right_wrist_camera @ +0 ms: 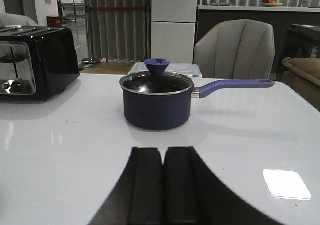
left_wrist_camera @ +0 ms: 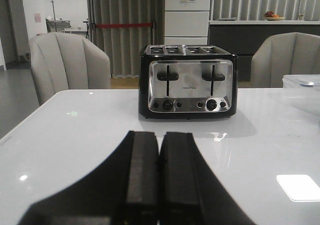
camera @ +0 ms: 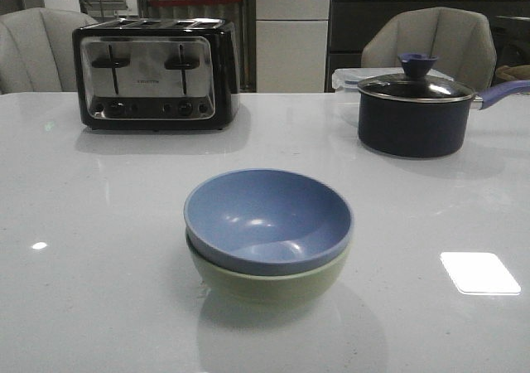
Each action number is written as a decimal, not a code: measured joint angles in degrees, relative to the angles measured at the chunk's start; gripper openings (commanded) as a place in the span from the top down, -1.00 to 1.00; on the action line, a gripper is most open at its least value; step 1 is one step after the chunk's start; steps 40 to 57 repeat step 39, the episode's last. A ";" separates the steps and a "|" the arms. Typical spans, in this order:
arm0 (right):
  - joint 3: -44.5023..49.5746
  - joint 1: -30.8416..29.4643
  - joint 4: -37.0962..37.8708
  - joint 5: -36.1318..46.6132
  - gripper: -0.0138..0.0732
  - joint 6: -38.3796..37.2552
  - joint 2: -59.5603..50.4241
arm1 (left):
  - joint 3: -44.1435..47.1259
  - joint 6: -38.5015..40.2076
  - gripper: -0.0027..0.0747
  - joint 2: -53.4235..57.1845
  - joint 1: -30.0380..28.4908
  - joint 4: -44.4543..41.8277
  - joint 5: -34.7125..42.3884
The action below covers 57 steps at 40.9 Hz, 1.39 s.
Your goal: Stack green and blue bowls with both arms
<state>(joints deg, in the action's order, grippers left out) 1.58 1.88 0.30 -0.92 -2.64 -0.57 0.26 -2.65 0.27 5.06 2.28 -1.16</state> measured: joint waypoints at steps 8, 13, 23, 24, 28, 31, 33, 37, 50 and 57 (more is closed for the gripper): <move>0.00 -0.76 0.87 1.71 0.55 -0.64 0.00 | 0.00 0.00 0.69 0.00 0.00 0.00 0.00; 0.00 -1.19 0.89 3.32 0.55 -0.74 0.00 | 0.00 0.00 0.69 0.00 0.00 0.00 0.00; 0.00 -1.28 1.01 3.63 0.55 -0.95 0.00 | 0.00 0.00 0.69 0.00 0.00 0.00 0.00; 0.00 -1.28 1.01 3.63 0.55 -0.95 0.00 | 0.00 0.00 0.69 0.00 0.00 0.00 0.00; 0.00 -1.28 1.01 3.63 0.55 -0.95 0.00 | 0.00 0.00 0.69 0.00 0.00 0.00 0.00; 0.00 -1.28 1.01 3.63 0.55 -0.95 0.00 | 0.00 0.00 0.69 0.00 0.00 0.00 0.00; 0.00 -1.28 1.01 3.63 0.55 -0.95 0.00 | 0.00 0.00 0.69 0.00 0.00 0.00 0.00; 0.00 -1.28 1.01 3.63 0.55 -0.95 0.00 | 0.00 0.00 0.69 0.00 0.00 0.00 0.00; 0.00 -1.28 1.01 3.63 0.55 -0.95 0.00 | 0.00 0.00 0.69 0.00 0.00 0.00 0.00; 0.00 -1.28 1.01 3.63 0.55 -0.95 0.00 | 0.00 0.00 0.69 0.00 0.00 0.00 0.00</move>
